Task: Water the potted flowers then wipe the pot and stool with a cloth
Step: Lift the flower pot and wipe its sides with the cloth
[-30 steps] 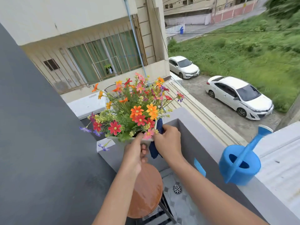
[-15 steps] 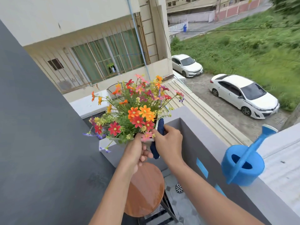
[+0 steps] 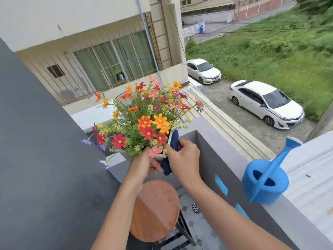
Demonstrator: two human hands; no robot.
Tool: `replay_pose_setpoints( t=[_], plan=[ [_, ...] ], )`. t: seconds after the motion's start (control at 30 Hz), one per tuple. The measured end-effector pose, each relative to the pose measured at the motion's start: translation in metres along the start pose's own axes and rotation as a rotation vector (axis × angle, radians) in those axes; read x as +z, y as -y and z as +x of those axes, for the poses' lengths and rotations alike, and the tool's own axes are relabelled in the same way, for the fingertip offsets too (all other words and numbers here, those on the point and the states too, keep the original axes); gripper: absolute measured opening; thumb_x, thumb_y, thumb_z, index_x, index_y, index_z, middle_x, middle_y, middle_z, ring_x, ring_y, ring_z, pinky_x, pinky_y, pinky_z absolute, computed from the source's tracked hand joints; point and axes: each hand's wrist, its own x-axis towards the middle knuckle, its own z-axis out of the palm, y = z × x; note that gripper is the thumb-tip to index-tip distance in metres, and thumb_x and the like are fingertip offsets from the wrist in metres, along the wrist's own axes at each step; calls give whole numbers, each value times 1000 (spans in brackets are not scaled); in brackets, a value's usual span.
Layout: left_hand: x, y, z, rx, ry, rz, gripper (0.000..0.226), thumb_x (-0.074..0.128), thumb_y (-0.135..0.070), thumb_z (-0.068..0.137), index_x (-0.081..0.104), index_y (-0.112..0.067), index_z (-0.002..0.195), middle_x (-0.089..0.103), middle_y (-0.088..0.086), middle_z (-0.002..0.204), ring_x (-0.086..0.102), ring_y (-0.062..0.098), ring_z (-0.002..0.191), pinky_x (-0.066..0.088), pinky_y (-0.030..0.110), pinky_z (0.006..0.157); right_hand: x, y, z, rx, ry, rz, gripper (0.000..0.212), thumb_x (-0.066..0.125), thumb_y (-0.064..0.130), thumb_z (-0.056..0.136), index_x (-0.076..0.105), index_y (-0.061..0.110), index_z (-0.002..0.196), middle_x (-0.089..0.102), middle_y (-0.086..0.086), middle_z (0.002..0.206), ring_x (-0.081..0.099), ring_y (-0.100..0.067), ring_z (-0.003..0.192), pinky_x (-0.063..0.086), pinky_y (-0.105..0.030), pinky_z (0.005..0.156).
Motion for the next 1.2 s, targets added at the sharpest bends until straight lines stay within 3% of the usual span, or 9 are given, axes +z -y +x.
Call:
replay_pose_setpoints(
  t=[0.13,0.37,0.5,0.67,0.77,0.87,1.07,1.13,1.2],
  plan=[
    [1,4,3,53,-100,-5,70,33,-36,101,60,-7,43,61,12,46,51,26,55,33,30,53,2,0,-1,-16,-1,2,44,73,19,79,35,14,57,31,2,51,29,-13,47,26,-23,47],
    [4,8,1,91,-259,-50,54,43,-18,90,52,-6,38,53,10,37,44,25,43,31,27,46,5,1,-5,-51,35,27,42,73,27,81,41,8,61,40,-1,56,34,-12,53,26,-27,52],
    [-9,3,0,132,-209,-130,41,42,-32,81,52,-6,50,48,4,33,42,23,42,27,27,47,7,5,-16,-133,97,55,43,69,39,91,48,7,70,43,0,66,38,-11,61,28,-23,56],
    [-22,-6,-2,58,-119,-180,65,29,-24,102,39,-9,39,41,-1,27,41,20,37,26,22,41,6,5,-16,-201,68,112,27,63,17,98,51,14,73,44,1,72,44,-3,65,32,-13,61],
    [-27,-10,-8,19,-84,-240,62,37,-34,96,37,-11,39,36,-3,27,40,10,29,25,15,34,8,-2,20,-168,-27,83,30,61,17,97,47,19,71,46,-2,75,44,-1,69,29,-20,63],
    [-26,-13,-14,14,-58,-329,58,27,-29,104,40,-12,50,33,-2,29,37,12,31,24,17,38,8,-17,54,-115,-68,-53,17,58,18,98,55,20,81,53,-8,86,38,-6,70,30,-29,68],
    [-20,-10,-9,41,-87,-367,49,32,-30,99,34,-13,54,31,-2,35,37,16,36,22,22,43,13,-50,23,-135,64,-159,26,57,21,98,48,20,74,42,7,77,41,-12,69,30,-31,68],
    [-24,-8,-5,32,-89,-378,46,31,-32,100,35,-13,58,32,0,38,37,15,34,21,21,42,15,-54,6,-174,104,-186,22,59,21,97,52,18,76,40,8,75,40,-11,68,28,-28,66],
    [-25,-8,-5,38,-83,-361,45,29,-33,102,38,-13,63,33,0,37,36,14,33,20,22,43,14,-47,-3,-175,90,-158,32,60,19,96,43,25,70,38,10,71,39,-7,63,26,-23,61]
  ],
)
